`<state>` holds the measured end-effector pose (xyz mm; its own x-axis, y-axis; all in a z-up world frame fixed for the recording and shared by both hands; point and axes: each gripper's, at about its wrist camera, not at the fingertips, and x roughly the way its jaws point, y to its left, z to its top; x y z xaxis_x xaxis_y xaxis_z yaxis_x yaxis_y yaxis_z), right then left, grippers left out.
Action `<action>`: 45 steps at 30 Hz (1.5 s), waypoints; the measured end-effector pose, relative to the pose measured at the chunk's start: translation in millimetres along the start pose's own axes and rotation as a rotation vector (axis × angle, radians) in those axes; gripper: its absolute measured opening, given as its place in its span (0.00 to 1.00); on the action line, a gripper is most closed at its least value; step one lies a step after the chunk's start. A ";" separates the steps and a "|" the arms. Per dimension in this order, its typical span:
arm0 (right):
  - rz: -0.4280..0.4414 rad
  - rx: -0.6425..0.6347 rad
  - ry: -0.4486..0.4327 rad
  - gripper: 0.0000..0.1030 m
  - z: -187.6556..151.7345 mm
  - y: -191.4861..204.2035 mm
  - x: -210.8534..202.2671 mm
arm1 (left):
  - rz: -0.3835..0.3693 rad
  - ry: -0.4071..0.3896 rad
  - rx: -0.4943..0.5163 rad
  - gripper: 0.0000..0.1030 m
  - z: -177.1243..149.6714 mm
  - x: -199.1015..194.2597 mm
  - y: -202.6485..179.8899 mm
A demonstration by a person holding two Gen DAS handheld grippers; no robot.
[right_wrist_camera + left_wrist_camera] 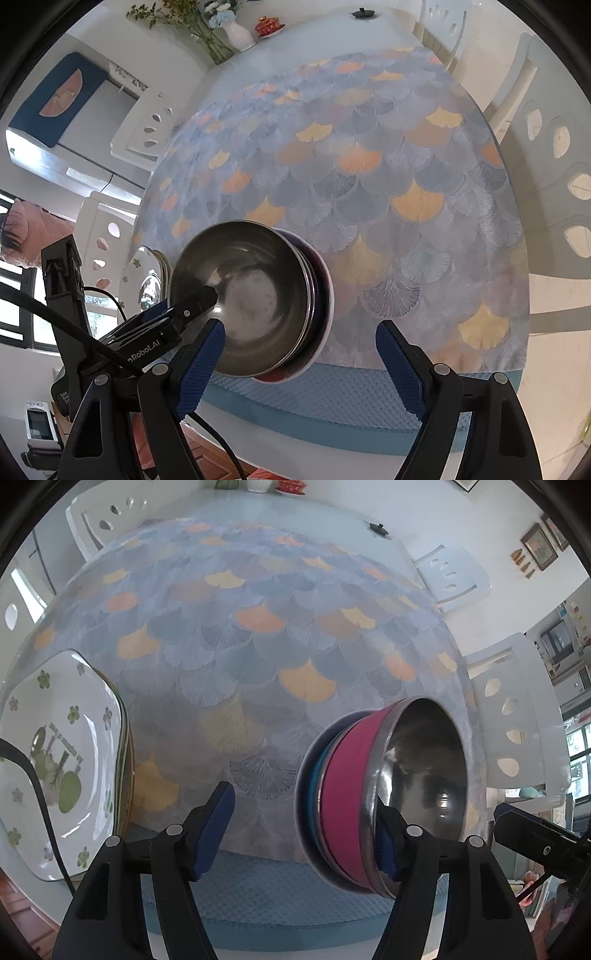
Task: Organize plates and bowls
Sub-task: 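Lift the nested bowls with both tools and tilt them up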
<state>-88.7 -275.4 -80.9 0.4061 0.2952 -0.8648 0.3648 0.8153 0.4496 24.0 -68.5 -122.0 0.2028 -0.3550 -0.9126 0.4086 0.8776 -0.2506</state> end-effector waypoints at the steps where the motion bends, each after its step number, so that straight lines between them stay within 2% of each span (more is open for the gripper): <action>1: 0.001 0.002 0.005 0.80 0.2 -0.2 2.2 | 0.002 0.005 -0.006 0.64 -0.8 2.3 1.5; 5: -0.008 -0.001 0.021 0.80 1.2 -1.5 9.2 | 0.014 0.018 -0.010 0.64 -2.3 8.5 4.2; 13: -0.019 -0.024 0.028 0.80 7.6 0.0 22.0 | -0.009 0.033 -0.020 0.62 -0.6 12.6 4.1; 23: -0.027 -0.055 -0.056 0.80 36.4 9.1 35.7 | -0.033 0.034 -0.024 0.62 4.3 12.0 -1.2; 31: -0.072 -0.038 -0.014 0.80 49.3 8.9 59.4 | -0.018 0.028 -0.042 0.63 10.7 16.8 6.2; 35: -0.067 -0.015 -0.007 0.79 48.3 -0.2 60.9 | -0.005 0.018 -0.018 0.63 9.4 15.9 3.9; 39: -0.066 0.021 0.017 0.80 48.3 -12.0 66.0 | -0.011 0.037 -0.037 0.64 11.1 22.5 7.9; 42: -0.050 0.056 0.032 0.80 45.2 -19.3 69.0 | 0.013 0.037 -0.022 0.64 8.3 23.2 6.8; 45: -0.084 0.033 0.018 0.80 39.3 -18.5 62.9 | 0.035 0.038 -0.003 0.63 5.1 18.6 3.7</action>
<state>-37.0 -291.5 -134.8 0.3583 0.2357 -0.9034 0.4247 0.8206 0.3825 33.9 -73.6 -138.2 0.1828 -0.3115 -0.9325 0.3993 0.8902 -0.2191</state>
